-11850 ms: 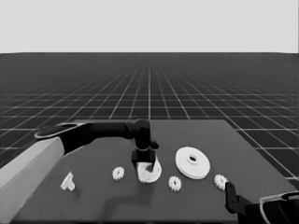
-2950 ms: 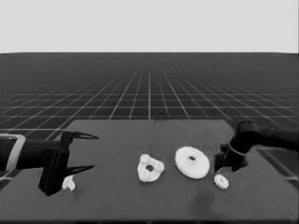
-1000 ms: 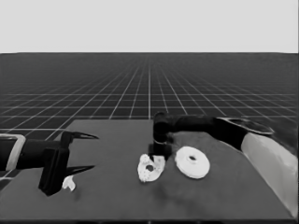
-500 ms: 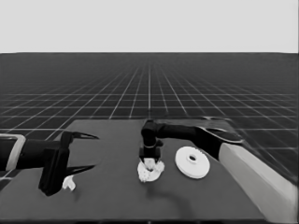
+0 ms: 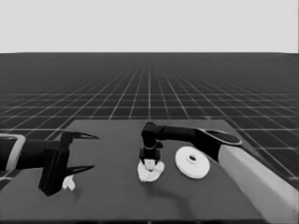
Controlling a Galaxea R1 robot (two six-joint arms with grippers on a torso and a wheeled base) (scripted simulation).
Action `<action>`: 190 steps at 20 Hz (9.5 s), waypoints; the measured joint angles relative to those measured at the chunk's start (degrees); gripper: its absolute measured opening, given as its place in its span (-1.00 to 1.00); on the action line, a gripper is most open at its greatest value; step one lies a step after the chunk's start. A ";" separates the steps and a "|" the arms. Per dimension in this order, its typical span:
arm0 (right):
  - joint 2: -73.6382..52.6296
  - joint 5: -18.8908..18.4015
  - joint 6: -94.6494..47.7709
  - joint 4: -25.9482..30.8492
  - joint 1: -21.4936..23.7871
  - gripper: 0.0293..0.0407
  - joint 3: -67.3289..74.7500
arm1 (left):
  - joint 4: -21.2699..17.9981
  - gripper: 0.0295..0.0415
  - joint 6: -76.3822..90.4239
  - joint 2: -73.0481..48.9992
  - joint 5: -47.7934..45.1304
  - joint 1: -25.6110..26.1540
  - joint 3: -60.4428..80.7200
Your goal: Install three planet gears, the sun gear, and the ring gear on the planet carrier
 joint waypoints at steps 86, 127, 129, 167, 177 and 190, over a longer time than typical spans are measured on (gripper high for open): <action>-0.08 0.01 51.50 -0.02 -0.48 -0.72 -0.09 | 0.00 0.49 0.00 0.00 0.00 0.00 0.00; -61.38 6.10 -35.71 -1.65 3.59 0.83 64.95 | 0.00 0.49 0.00 0.00 0.00 0.00 0.00; -44.42 2.17 -24.27 7.53 10.31 0.68 35.45 | 0.00 0.49 0.00 0.00 0.00 0.00 0.00; -27.88 -1.06 -8.69 8.39 9.06 -0.03 16.94 | 0.00 0.49 0.00 0.00 0.00 0.00 0.00; -1.50 -1.61 0.49 4.42 5.23 -0.03 4.07 | 0.00 0.49 0.00 0.00 0.00 0.00 0.00; -0.88 -0.58 0.61 1.37 1.66 -0.03 1.97 | 0.00 0.49 0.00 0.00 0.00 0.00 0.00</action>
